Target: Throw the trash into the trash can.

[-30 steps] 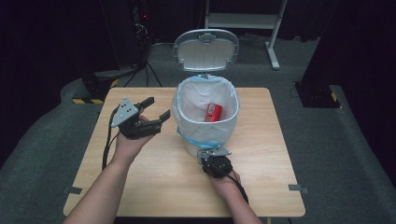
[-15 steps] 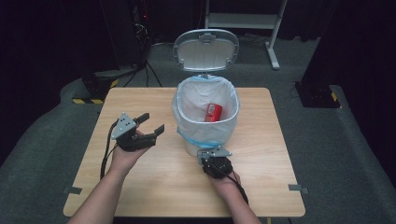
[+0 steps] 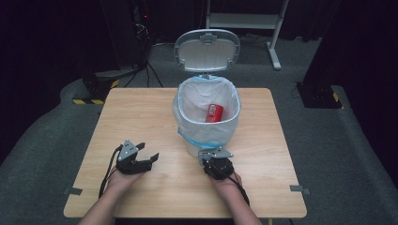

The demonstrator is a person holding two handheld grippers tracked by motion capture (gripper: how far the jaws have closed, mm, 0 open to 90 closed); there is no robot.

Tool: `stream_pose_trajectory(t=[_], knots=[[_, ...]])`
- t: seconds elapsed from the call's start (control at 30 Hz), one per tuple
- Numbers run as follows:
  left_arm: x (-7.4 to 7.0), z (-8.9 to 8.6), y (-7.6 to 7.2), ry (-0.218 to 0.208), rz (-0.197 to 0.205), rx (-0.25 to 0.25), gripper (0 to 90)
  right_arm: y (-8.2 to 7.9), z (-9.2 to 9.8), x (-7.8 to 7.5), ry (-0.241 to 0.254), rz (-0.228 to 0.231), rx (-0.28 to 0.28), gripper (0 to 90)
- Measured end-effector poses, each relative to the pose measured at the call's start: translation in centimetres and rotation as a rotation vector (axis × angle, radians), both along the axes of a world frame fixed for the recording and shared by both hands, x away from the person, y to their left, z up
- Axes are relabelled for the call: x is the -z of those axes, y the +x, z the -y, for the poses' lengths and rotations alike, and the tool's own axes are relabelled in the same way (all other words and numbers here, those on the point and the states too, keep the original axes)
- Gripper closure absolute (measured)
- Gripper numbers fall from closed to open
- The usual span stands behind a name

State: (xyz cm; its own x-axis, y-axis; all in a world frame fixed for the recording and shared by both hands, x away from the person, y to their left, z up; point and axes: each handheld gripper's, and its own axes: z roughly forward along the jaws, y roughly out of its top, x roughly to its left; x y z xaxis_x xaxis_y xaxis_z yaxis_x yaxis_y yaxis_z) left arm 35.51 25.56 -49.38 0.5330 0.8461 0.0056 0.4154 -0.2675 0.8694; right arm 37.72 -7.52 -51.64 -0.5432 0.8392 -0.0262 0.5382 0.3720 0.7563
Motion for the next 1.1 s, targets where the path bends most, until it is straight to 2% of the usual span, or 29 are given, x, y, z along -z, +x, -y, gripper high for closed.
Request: stream_pose_trajectory(t=[0.1,0.17,0.2,0.23,0.27,0.4,0.43,0.47,0.53,0.57,0.63,0.7,0.8,0.83,0.9,0.97,1.0,1.1], knots=[[0.7,-0.6,-0.7,0.054,-0.068,-0.029,25.0,0.0,0.0,0.0,0.000,-0.001,0.000,55.0],[1.2,-1.2,-1.0,0.069,-0.115,-0.048,24.7,0.0,0.0,0.0,-0.001,0.000,-0.002,55.0],[1.2,-1.2,-1.0,0.069,-0.115,-0.048,24.5,0.0,0.0,0.0,-0.001,0.000,-0.002,55.0],[1.4,-1.4,-1.3,0.078,-0.132,-0.056,24.5,0.0,0.0,0.0,0.001,0.000,-0.002,54.9],[1.9,-1.8,-1.7,0.104,-0.147,-0.064,24.3,0.0,0.0,0.0,-0.002,0.002,-0.003,55.0],[2.7,-2.3,-2.4,0.133,-0.152,-0.068,24.0,-0.1,0.0,0.0,-0.006,0.007,-0.001,54.9],[3.3,-2.5,-2.8,0.160,-0.144,-0.060,24.0,-0.1,-0.1,0.0,-0.007,0.009,0.001,54.7],[3.4,-2.6,-2.9,0.150,-0.146,-0.061,24.0,-0.1,-0.1,0.0,-0.012,0.013,0.002,53.2],[3.3,-2.6,-2.9,0.160,-0.139,-0.065,24.3,-0.2,-0.1,0.0,-0.013,0.015,0.007,50.3],[3.4,-2.5,-3.0,0.159,-0.134,-0.068,24.2,-0.1,0.2,0.0,-0.025,0.015,0.014,37.3],[3.4,-2.5,-2.9,0.159,-0.135,-0.067,24.2,-0.4,0.6,-0.1,-0.011,0.010,0.006,35.1],[3.4,-2.5,-2.9,0.159,-0.134,-0.066,24.2,-0.9,1.3,-0.1,-0.018,0.030,-0.001,32.7],[3.4,-2.4,-2.9,0.162,-0.130,-0.066,24.4,-1.3,2.3,-0.3,0.010,0.021,0.006,27.6],[3.4,-2.5,-2.9,0.161,-0.133,-0.063,24.4,-1.6,3.6,-0.5,0.051,0.033,0.023,24.6],[3.4,-2.5,-2.9,0.160,-0.133,-0.063,24.6,-1.7,5.0,-0.5,0.058,0.047,0.057,22.1],[3.4,-2.5,-2.9,0.160,-0.134,-0.064,24.9,-1.6,5.6,-0.5,0.040,0.042,0.075,19.4],[3.4,-2.5,-2.9,0.157,-0.138,-0.064,24.9,-1.3,7.0,-0.2,0.019,0.017,0.112,15.9],[3.4,-2.6,-2.8,0.141,-0.145,-0.067,24.9,-1.1,8.7,0.3,-0.001,-0.050,0.147,16.5]])
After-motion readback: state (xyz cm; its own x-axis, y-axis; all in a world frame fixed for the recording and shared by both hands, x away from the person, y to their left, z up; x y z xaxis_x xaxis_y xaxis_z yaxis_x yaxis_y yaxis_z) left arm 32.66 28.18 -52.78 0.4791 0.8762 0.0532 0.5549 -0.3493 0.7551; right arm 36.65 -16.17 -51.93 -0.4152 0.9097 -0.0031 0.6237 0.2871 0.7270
